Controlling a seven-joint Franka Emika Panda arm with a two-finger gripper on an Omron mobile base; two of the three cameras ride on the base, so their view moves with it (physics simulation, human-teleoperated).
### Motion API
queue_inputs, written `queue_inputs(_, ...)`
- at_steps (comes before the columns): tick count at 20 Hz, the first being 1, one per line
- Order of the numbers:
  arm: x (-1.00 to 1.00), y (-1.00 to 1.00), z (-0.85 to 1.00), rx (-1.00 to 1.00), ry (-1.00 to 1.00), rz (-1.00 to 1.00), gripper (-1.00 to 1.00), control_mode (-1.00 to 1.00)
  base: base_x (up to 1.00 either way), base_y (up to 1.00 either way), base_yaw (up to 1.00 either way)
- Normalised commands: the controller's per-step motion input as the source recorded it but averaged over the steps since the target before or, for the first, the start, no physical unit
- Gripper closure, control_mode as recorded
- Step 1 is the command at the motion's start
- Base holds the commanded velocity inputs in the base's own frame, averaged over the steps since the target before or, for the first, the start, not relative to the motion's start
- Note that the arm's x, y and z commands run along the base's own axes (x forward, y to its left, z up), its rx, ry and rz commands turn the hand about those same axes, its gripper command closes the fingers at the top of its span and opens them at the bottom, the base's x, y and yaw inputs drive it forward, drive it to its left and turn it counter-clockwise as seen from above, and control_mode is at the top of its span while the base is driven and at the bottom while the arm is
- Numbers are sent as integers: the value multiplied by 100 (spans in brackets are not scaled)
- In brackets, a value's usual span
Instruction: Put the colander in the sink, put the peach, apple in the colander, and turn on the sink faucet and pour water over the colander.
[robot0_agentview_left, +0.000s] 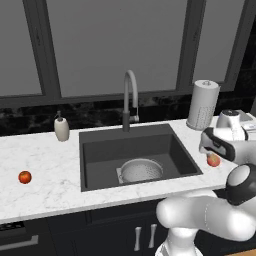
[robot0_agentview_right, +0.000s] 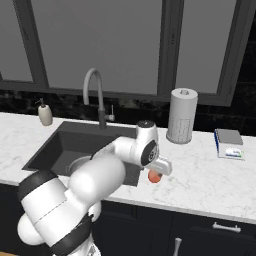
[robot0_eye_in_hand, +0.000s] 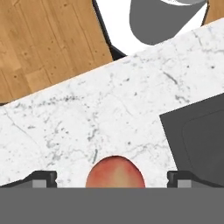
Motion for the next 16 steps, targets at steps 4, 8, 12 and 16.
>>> queue_inputs(4, 11, -9, -31, 0, 2, 0, -100, -100, 0, 0, 0)
queue_inputs(8, 9, -11, -27, 0, 0, 0, -100, -100, 0, 0, 0)
queue_inputs(12, 8, -8, -22, 1, 1, 0, -100, -100, 0, 0, 0)
queue_inputs(16, 8, -8, -18, 5, 0, 0, -100, -100, 0, 0, 0)
